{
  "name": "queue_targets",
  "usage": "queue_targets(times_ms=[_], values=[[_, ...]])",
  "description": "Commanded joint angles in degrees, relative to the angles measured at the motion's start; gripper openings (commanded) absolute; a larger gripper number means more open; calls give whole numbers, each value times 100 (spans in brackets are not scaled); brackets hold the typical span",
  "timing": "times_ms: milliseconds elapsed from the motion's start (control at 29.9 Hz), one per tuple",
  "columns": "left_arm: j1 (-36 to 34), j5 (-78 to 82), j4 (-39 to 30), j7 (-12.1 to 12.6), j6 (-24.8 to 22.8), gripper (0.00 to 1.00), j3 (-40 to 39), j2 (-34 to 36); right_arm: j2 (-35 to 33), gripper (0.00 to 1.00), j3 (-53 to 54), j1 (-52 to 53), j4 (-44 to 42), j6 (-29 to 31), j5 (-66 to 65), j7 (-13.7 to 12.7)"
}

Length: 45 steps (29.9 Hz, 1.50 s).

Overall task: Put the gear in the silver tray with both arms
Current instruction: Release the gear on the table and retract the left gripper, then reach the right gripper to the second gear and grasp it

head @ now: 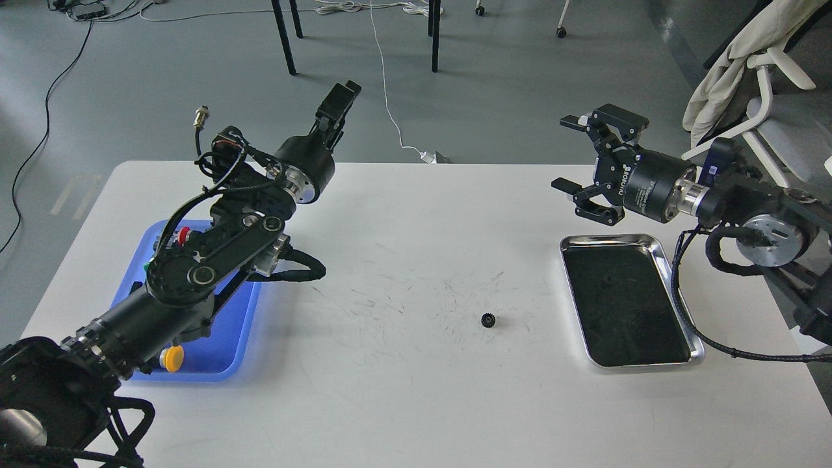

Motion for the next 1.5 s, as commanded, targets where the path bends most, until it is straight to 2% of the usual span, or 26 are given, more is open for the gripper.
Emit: queue_targets(times_ms=[0,200,301,468,601,735,835,1470], values=[[21,-1401,57,-39,-162,98,9,446,50,98,-1738,1216,12,-95,-116,-1],[100,-2624,329,-47,-1215,98,-8,930,874,98,-4007,2912,12,-139,-353,-9],[136,-3046,662,-56,-1795,98,-8,1027,1524,98,-4790,3371,21,-157,-512,-9],[285,-3346,813,-91,-2271,98,-35,1115,2483,98,-5740,3732,-5,-209,-880,-18],[312,-3390,813,-135,-2254,98,-35,1106,2836,98,-6268,4004,-5,-157,-1144,-18],[312,-3390,813,-293,-2237,98,-35,1106,2854,98,-6567,4154,12,79,-1162,-18],[312,-3390,813,-311,-2193,98,-26,1115,2836,98,-6655,4145,12,238,-1162,-18],[320,-3373,804,-434,-2105,98,-26,1141,3196,93,-7192,3794,-277,261,-1321,-1]])
